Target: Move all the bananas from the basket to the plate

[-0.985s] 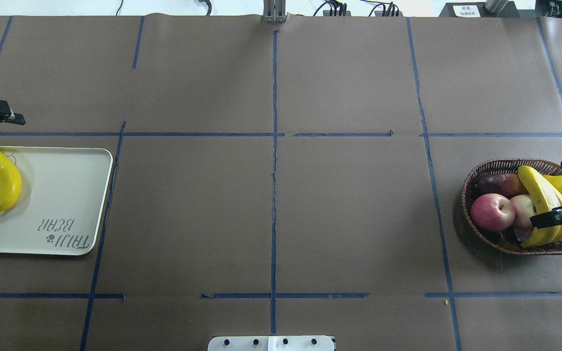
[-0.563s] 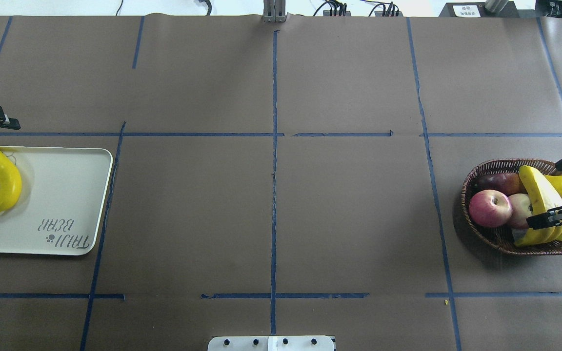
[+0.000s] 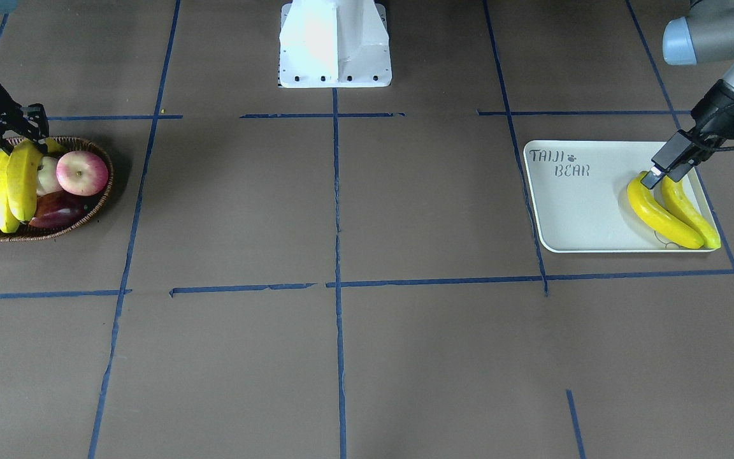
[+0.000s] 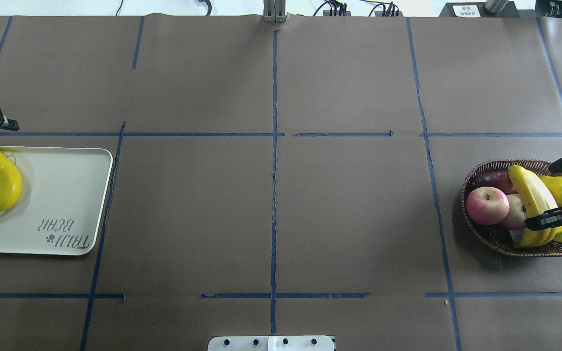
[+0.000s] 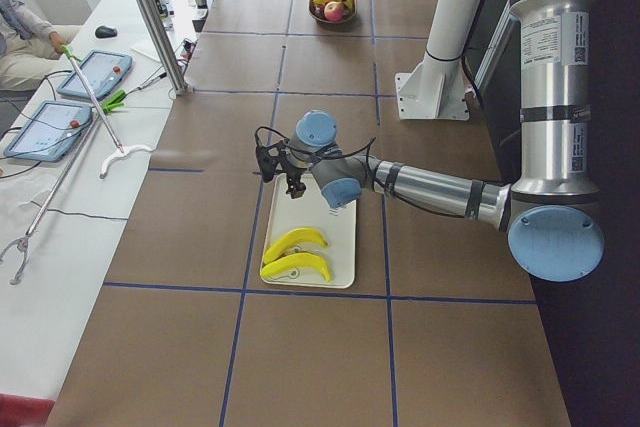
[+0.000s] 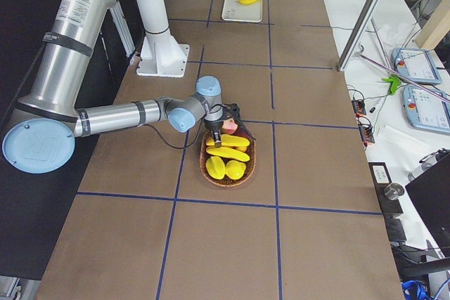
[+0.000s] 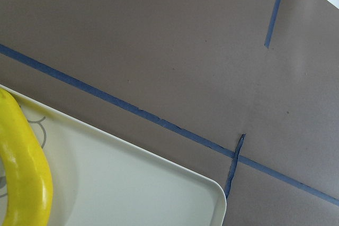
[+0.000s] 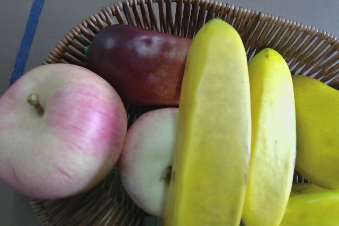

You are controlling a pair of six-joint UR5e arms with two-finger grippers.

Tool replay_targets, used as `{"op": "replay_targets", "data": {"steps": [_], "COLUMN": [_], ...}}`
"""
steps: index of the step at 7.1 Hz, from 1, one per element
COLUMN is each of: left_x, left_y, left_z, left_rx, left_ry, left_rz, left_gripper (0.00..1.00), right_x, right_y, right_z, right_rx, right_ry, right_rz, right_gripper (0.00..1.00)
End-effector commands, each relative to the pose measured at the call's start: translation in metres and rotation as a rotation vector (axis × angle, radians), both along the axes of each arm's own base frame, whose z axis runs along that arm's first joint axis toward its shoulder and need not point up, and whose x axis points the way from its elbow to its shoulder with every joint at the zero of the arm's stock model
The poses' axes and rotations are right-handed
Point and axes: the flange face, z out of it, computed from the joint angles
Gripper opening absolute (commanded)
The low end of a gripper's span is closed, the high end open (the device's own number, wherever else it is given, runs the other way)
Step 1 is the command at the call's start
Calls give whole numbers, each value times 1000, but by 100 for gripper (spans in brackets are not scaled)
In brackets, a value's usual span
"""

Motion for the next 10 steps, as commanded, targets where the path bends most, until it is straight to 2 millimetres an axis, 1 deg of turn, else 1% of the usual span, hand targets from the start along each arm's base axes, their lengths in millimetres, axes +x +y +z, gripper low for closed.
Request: {"op": "replay_targets", "data": {"steps": [1,2,5,6,7,8,9,10], "left_x": [0,0,1,3,4,4,9,32], "left_y": [0,0,0,1,1,0,1,-1], "left_z": [1,1,1,1,-3,-9,-20,-44], "left_rx": [-1,-1,-1,-1,5,29,98,179], "left_ry": [0,0,0,0,4,16,50,97], "left_rz": [0,0,3,6,9,7,18,59], "left_gripper": [100,100,100,100,100,100,100,100], "right_x": [2,5,18,27,42,47,32,16], "right_y": [0,2,6,3,-5,-10,-29,-43], "right_z": [-2,-7,-40,-51,-61,-70,-94,-118], "right_rx": [10,16,31,18,-8,-7,39,72], "right_ry": [-2,-6,-63,-106,-167,-205,-246,-285], "right_rz": [-5,-4,-2,4,16,15,5,-5], "right_gripper": [11,4,0,0,0,0,0,0]}}
